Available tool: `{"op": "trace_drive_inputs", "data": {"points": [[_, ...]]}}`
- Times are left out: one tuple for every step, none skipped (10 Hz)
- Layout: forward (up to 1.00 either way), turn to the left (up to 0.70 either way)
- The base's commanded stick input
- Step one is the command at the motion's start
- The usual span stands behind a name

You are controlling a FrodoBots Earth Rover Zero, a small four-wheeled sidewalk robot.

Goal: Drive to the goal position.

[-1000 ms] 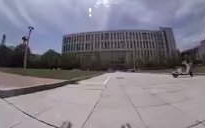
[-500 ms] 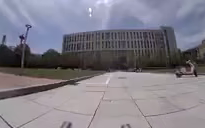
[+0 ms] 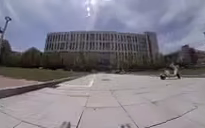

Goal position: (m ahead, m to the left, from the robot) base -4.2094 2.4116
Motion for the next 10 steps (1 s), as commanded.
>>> {"op": "trace_drive_inputs", "data": {"points": [[0.70, 0.00], [0.70, 0.00], [0.70, 0.00], [0.70, 0.00], [0.70, 0.00], [0.70, 0.00], [0.70, 0.00], [0.70, 0.00], [0.70, 0.00], [0.70, 0.00]]}}
